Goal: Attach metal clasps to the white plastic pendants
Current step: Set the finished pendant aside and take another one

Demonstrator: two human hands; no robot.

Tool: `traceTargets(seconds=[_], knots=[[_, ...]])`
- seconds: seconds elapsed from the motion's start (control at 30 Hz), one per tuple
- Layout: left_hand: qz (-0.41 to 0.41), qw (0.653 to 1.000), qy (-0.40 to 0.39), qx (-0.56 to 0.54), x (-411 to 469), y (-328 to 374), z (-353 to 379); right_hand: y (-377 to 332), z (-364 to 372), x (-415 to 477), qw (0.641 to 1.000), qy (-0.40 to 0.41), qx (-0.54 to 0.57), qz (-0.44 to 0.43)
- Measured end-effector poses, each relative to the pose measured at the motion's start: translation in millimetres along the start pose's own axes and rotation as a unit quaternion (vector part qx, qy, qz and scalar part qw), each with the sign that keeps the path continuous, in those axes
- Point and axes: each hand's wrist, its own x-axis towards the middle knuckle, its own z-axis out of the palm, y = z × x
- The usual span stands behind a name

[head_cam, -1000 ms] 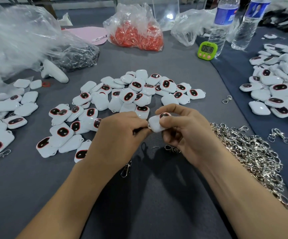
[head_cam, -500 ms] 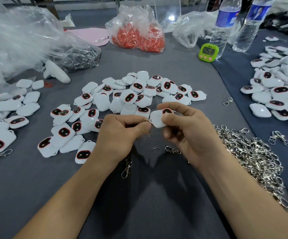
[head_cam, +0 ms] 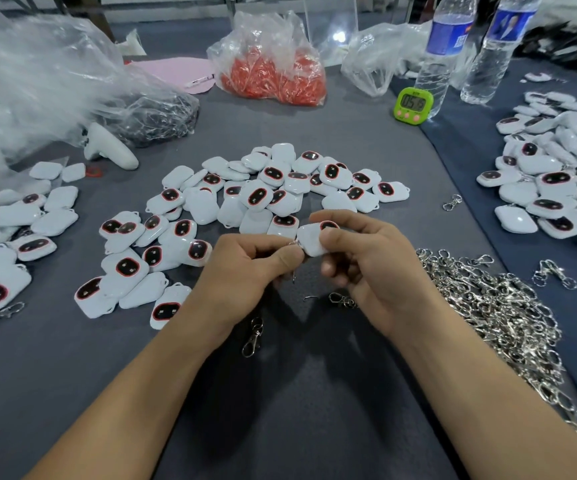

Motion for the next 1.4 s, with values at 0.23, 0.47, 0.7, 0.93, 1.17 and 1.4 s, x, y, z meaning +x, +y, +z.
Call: traceTargets(seconds=[0.23, 0.47, 0.7, 0.93, 1.17, 1.4], knots=[[0.162, 0.94, 0.053, 0.297, -5, 1, -2, 7, 4, -3, 0.987, 0.012, -0.128, -0.092], [0.179, 0.931, 0.096, 0.302, -9, 1, 1, 2, 7, -3, 0.996, 0.028, -0.057, -0.057], [-0.007, 0.999, 0.039, -0.02, -3, 7, 5, -1, 2, -1, 0.999, 0.002, 0.039, 0.013], [0.222, 0.835, 0.039, 0.503, -11, 7, 9, 18, 16, -7, 0.908, 0.053, -0.348, -0.228], [0.088, 0.957, 0.092, 0.26, -13, 5, 13, 5, 2, 2, 0.985, 0.067, -0.133, -0.082], [0.1, 0.972, 0.141, 0.156, -12, 2, 15, -8, -15, 6, 0.984, 0.065, -0.16, -0.037]])
